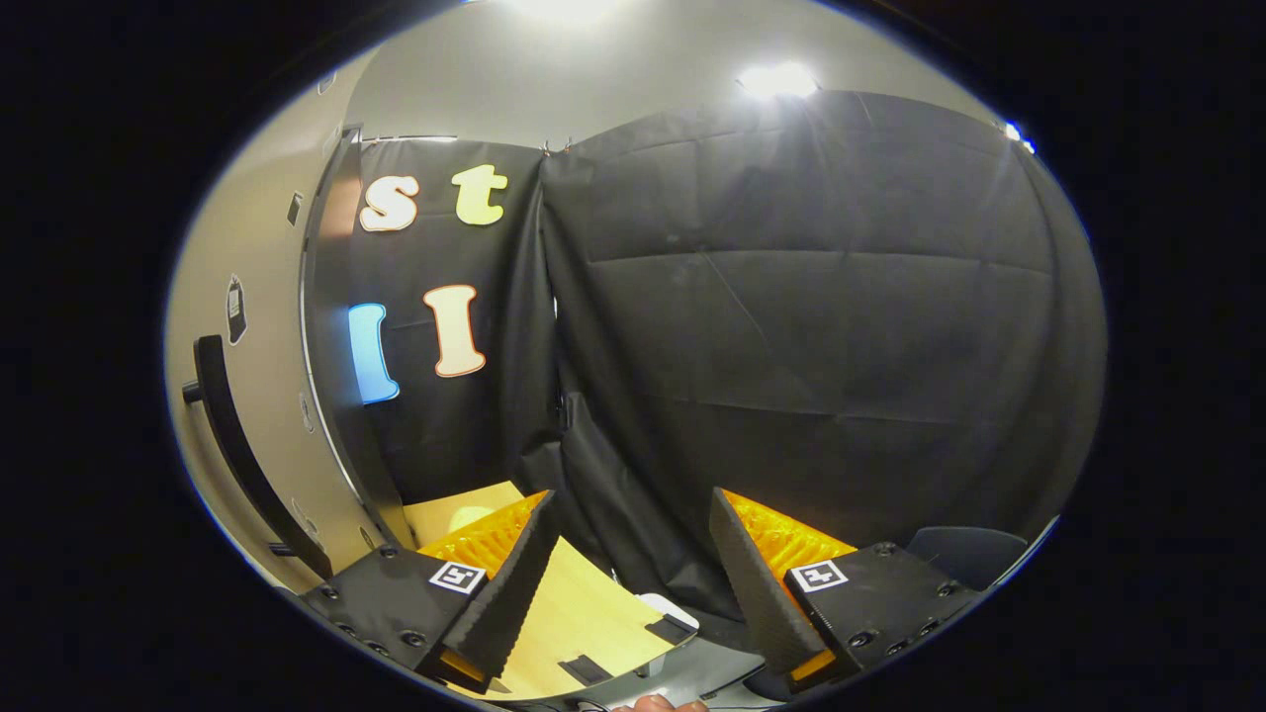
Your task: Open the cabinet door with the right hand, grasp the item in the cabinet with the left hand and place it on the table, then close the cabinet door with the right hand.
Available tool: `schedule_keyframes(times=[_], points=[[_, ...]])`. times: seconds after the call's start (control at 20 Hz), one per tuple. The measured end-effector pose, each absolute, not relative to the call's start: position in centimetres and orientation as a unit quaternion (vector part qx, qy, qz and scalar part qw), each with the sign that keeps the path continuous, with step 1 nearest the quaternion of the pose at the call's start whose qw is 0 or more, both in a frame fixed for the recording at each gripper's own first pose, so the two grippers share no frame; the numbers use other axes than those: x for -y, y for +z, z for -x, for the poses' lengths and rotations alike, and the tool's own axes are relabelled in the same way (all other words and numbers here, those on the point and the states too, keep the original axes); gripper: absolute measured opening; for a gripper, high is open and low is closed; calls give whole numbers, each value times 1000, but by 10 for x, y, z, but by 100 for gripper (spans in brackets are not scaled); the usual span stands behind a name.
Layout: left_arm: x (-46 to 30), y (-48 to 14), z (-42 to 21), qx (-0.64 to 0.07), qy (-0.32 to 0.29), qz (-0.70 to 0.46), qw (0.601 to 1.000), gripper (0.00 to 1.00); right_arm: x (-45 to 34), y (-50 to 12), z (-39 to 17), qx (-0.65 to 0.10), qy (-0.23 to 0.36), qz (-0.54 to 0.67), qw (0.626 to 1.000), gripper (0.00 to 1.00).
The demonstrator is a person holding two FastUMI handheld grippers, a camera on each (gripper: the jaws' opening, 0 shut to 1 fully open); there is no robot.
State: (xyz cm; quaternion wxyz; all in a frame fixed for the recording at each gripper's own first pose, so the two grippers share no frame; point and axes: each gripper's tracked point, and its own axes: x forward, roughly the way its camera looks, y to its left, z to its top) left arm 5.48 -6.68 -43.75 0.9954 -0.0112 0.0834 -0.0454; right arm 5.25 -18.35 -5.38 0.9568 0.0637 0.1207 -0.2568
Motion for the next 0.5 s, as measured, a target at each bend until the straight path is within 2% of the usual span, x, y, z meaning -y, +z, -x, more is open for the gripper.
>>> schedule_keyframes(times=[0.05, 0.2, 0.25, 0.3, 0.35, 0.45, 0.5], points=[[69, -438, -54, -86, -47, 9, 995, 53, 183, -54, -51, -122, -258, -65, 956, 92], [71, -437, -55, -84, -52, 7, 995, 54, 180, -57, -49, -124, -260, -63, 956, 92], [70, -437, -54, -85, -51, 4, 995, 58, 180, -59, -49, -127, -260, -61, 955, 92], [69, -434, -53, -83, -53, 2, 995, 52, 178, -61, -48, -130, -259, -59, 955, 92], [68, -431, -55, -78, -55, 3, 995, 57, 175, -62, -48, -132, -257, -60, 956, 92], [63, -418, -54, -64, -56, -1, 996, 80, 171, -64, -47, -133, -253, -61, 956, 96], [62, -411, -53, -58, -56, -4, 997, 91, 170, -68, -46, -136, -253, -59, 956, 93]])
